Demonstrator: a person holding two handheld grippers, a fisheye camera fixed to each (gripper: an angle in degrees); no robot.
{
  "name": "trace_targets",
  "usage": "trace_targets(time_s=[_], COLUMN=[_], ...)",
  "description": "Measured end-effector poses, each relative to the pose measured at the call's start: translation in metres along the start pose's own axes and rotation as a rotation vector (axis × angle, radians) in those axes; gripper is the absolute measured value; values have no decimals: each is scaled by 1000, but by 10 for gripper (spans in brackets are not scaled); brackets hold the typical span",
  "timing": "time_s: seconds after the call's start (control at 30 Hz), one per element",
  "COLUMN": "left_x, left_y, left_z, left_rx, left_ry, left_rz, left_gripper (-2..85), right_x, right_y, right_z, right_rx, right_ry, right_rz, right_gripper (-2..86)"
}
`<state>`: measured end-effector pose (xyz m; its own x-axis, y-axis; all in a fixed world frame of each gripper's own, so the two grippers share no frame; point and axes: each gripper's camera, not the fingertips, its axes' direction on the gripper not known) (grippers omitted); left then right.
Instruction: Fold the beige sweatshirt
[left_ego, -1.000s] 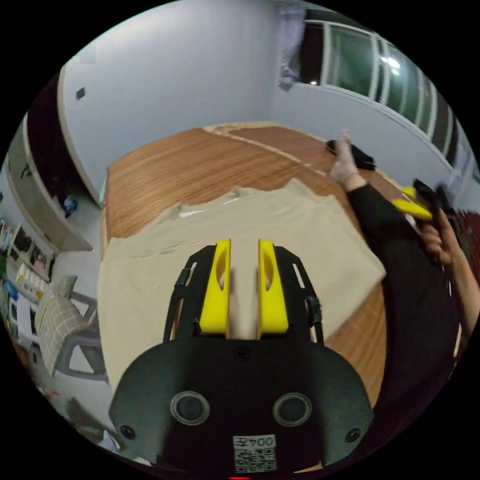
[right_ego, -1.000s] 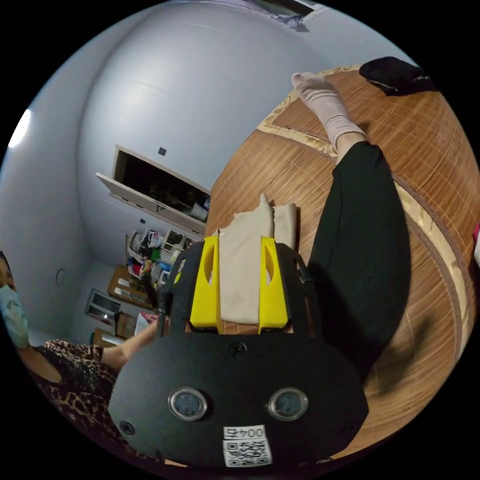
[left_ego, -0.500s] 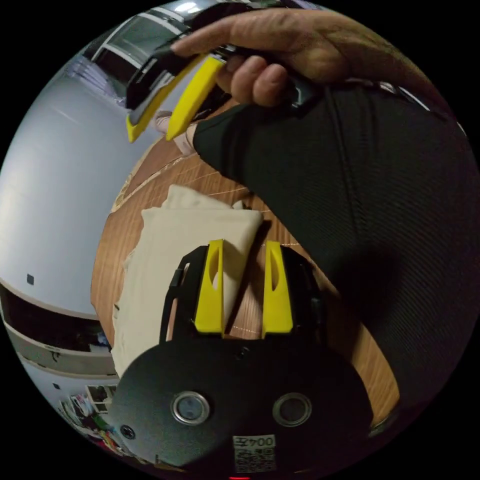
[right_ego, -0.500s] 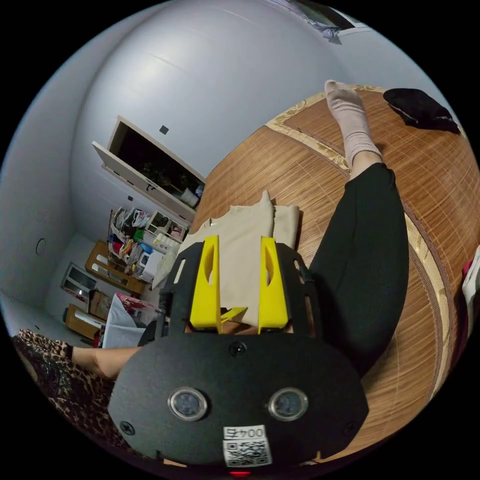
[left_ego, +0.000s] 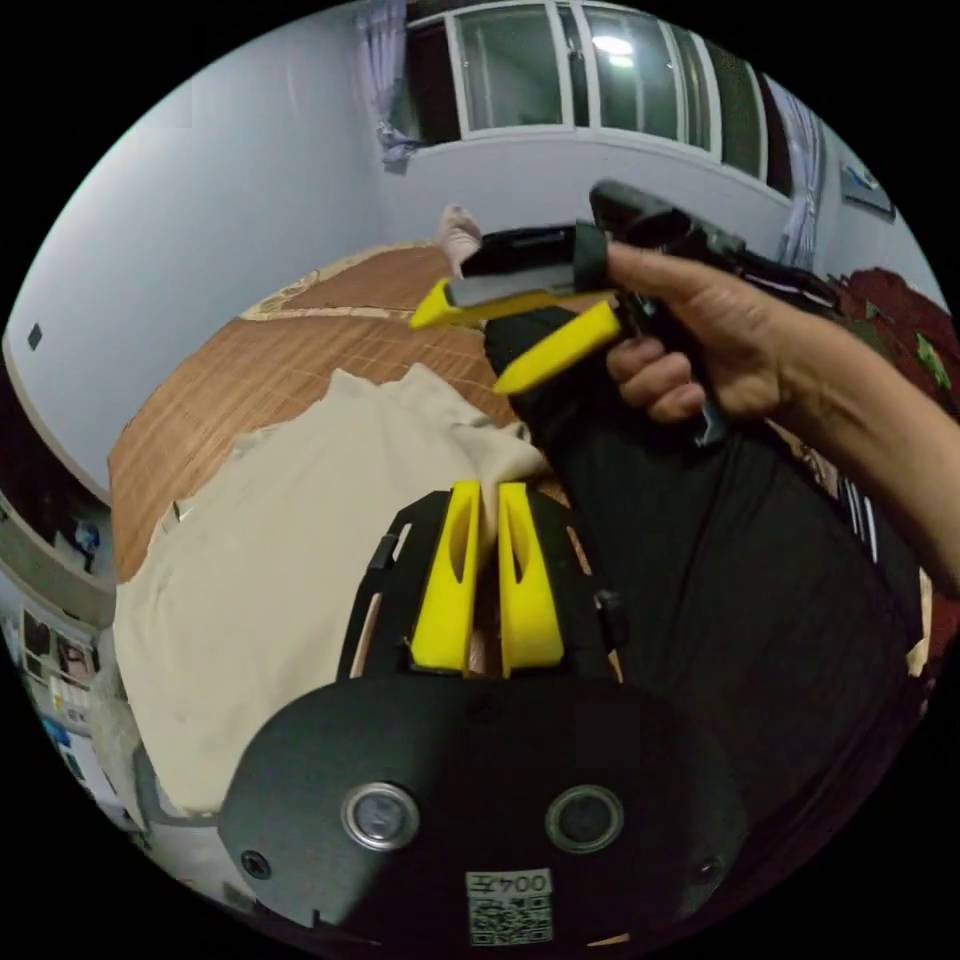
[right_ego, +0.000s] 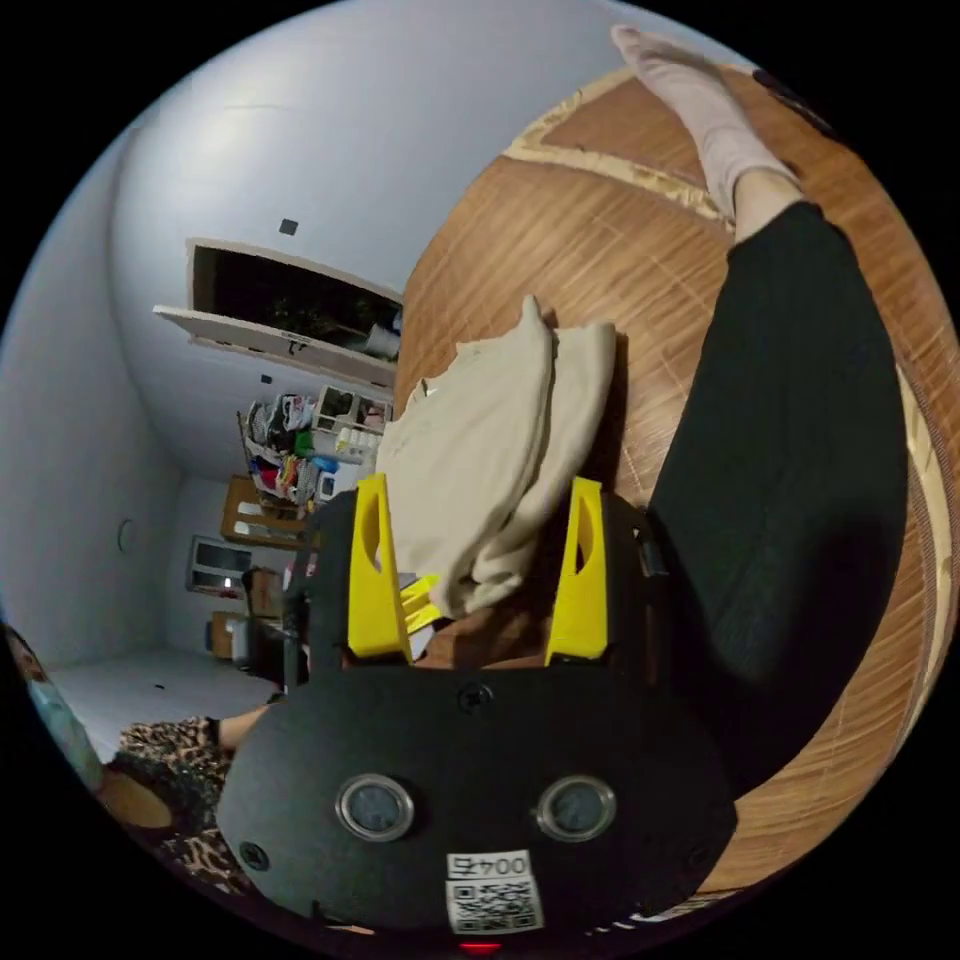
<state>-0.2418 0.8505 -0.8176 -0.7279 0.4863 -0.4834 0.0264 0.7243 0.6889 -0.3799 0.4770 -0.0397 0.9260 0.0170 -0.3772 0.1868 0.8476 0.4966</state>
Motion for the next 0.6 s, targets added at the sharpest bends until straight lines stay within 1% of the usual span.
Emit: trace_targets(time_s=[0.23,0.4,0.53,0.6], left_x=[-9,-8,-11,-14], left_y=[9,9,5,1], left_z=[-40,-54,-65,-73], left_rx=[52,27,32,36], left_ry=[25,44,47,53], left_rz=[-99,-146,-175,-186], left_gripper=[15,17,18,19], right_x=[4,-6,-16,-23], right_y=[-20,-24,-23,-22], right_z=[31,59,71,79], right_rx=[-203,-341,-381,-402], right_ry=[10,6,39,55], right_rz=[68,40,9,-17], right_gripper=[252,215,186,155])
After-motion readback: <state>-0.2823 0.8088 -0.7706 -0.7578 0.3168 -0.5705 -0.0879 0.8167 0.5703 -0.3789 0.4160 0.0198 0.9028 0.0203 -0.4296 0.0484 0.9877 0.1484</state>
